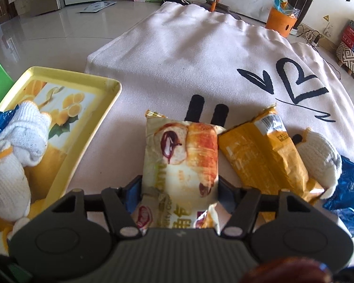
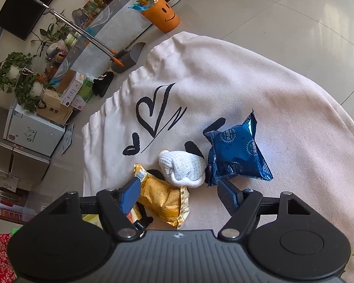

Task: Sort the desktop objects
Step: 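Close left tool on the cream croissant packet, then close right tool on a white knit sock while left tool holds croissant packet, then lift croissant packet with left tool while right tool lifts the sock, then carry croissant packet with left tool while right tool carries sock toward yellow tray, then open left tool over tray releasing croissant packet while right tool drops sock there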

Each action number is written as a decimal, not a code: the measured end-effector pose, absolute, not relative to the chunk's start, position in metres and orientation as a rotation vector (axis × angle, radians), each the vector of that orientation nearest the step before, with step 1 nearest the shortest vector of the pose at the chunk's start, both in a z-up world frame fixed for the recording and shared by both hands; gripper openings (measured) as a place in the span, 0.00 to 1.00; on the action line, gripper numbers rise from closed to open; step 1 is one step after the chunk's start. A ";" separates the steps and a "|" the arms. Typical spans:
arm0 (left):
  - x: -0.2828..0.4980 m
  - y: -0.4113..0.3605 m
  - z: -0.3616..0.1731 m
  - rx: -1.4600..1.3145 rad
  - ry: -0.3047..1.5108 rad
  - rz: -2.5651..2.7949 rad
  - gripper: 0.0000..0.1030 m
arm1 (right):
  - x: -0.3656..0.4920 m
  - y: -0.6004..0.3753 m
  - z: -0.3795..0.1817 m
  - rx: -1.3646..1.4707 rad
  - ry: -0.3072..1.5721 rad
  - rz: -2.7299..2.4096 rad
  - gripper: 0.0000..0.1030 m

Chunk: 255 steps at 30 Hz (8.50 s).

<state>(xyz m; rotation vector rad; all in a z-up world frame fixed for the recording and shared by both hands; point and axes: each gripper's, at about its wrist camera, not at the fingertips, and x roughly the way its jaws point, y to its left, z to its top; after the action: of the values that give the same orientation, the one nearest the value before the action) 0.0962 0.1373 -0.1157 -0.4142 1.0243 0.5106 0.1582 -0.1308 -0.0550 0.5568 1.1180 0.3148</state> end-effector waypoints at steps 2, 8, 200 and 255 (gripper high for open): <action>0.093 0.135 -0.115 -0.408 1.042 0.499 0.62 | 0.162 -0.126 -0.056 0.547 1.115 0.321 0.70; 0.074 0.122 -0.115 -0.371 1.097 0.462 0.62 | 0.174 -0.108 -0.063 0.515 1.116 0.368 0.70; 0.016 0.334 0.001 -0.603 0.825 0.585 0.59 | 0.019 0.078 -0.091 0.269 1.165 0.855 0.61; 0.052 0.222 -0.013 -0.440 0.940 0.390 0.99 | 0.062 0.012 -0.087 0.276 1.200 0.400 0.69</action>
<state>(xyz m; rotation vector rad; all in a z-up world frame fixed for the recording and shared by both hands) 0.0522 0.2219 -0.0126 -0.4400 0.9396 0.3896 0.0618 0.0122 -0.0870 0.2761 1.1998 0.3997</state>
